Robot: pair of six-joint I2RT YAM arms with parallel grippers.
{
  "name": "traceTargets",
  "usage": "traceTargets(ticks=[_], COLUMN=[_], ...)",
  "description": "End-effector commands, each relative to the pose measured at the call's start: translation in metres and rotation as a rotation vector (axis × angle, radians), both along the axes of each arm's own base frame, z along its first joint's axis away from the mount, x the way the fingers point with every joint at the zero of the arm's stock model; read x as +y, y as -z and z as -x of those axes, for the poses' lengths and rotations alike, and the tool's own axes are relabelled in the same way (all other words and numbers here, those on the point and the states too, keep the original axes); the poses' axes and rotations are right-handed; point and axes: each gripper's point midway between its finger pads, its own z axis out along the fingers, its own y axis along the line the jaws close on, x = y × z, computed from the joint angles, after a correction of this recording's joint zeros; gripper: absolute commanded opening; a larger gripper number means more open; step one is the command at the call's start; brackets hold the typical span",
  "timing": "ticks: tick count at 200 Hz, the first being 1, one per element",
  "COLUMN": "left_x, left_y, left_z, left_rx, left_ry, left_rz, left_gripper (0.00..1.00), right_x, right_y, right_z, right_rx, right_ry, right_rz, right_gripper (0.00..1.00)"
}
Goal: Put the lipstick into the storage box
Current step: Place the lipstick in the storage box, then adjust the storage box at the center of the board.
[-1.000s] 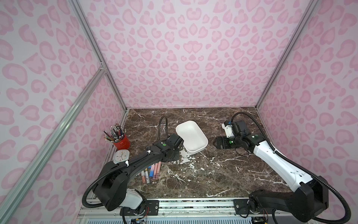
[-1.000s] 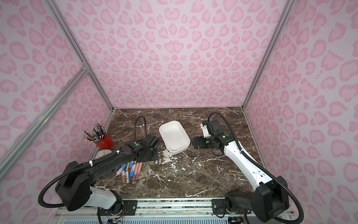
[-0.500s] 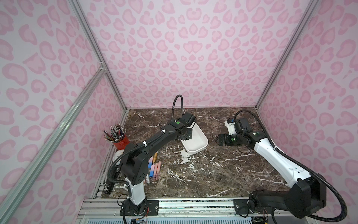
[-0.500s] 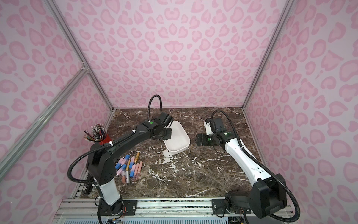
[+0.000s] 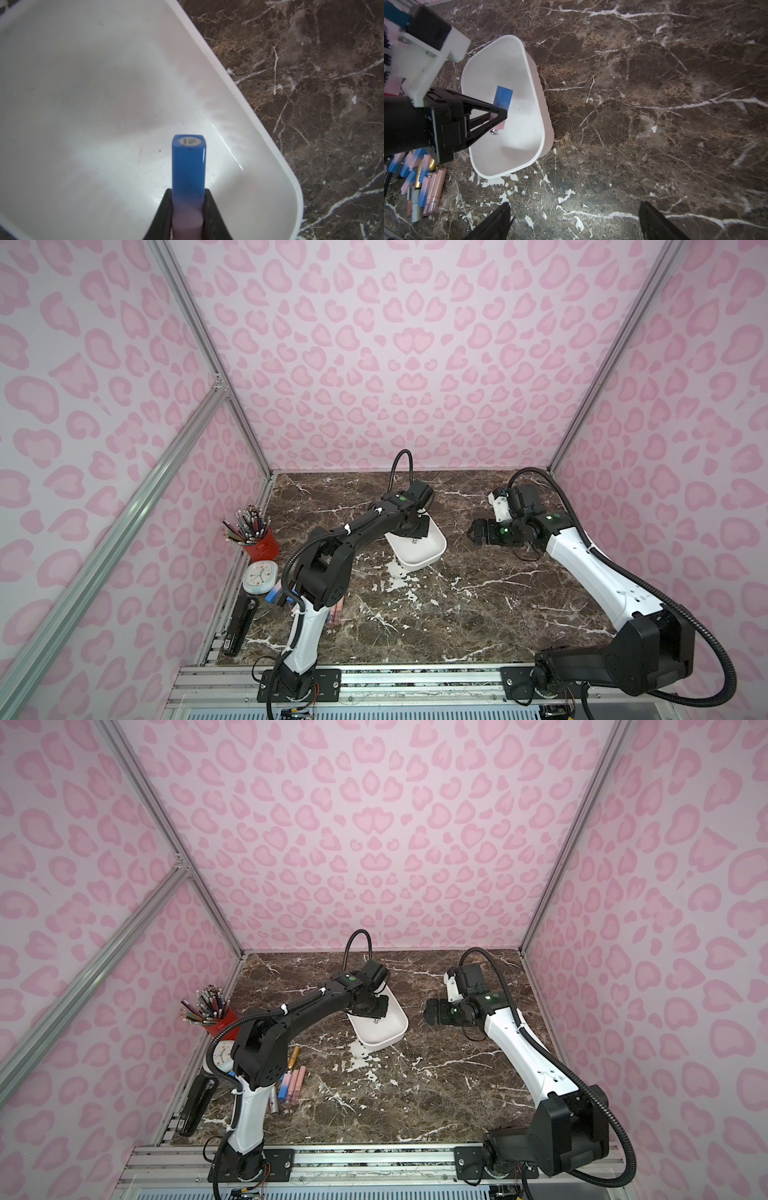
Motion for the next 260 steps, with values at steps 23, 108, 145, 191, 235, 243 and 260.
traceTargets(ticks=[23,108,145,191,235,243,260], left_x=[-0.011,0.004,0.022,0.074,0.131,0.142,0.161], left_y=[0.006,-0.011,-0.018,-0.035,-0.043,-0.044,-0.047], left_z=[-0.002,-0.008,-0.007,0.0,0.006,0.008,0.013], left_rx=[0.021,-0.015,-0.024,-0.059,-0.063,-0.061,-0.063], left_ry=[0.04,0.032,0.005,-0.11,-0.214,-0.234,-0.267], left_rz=[0.041,0.054,0.02,-0.015,-0.045,-0.05,-0.062], left_gripper=[0.03,0.54,0.55,0.56,0.57,0.57,0.57], right_x=[-0.002,0.008,0.014,0.028,0.076,0.086,0.105], right_y=[0.005,0.017,0.026,0.047,0.063,0.068,0.077], right_z=[-0.005,-0.017,-0.023,-0.039,-0.05,-0.05,-0.049], right_rx=[0.022,0.055,0.068,0.104,0.132,0.14,0.164], right_ry=[0.005,-0.02,-0.019,-0.034,-0.135,-0.159,-0.204], right_rz=[0.021,-0.002,-0.021,-0.05,-0.103,-0.099,-0.101], right_gripper=[0.99,0.99,0.98,0.98,0.97,0.97,0.97])
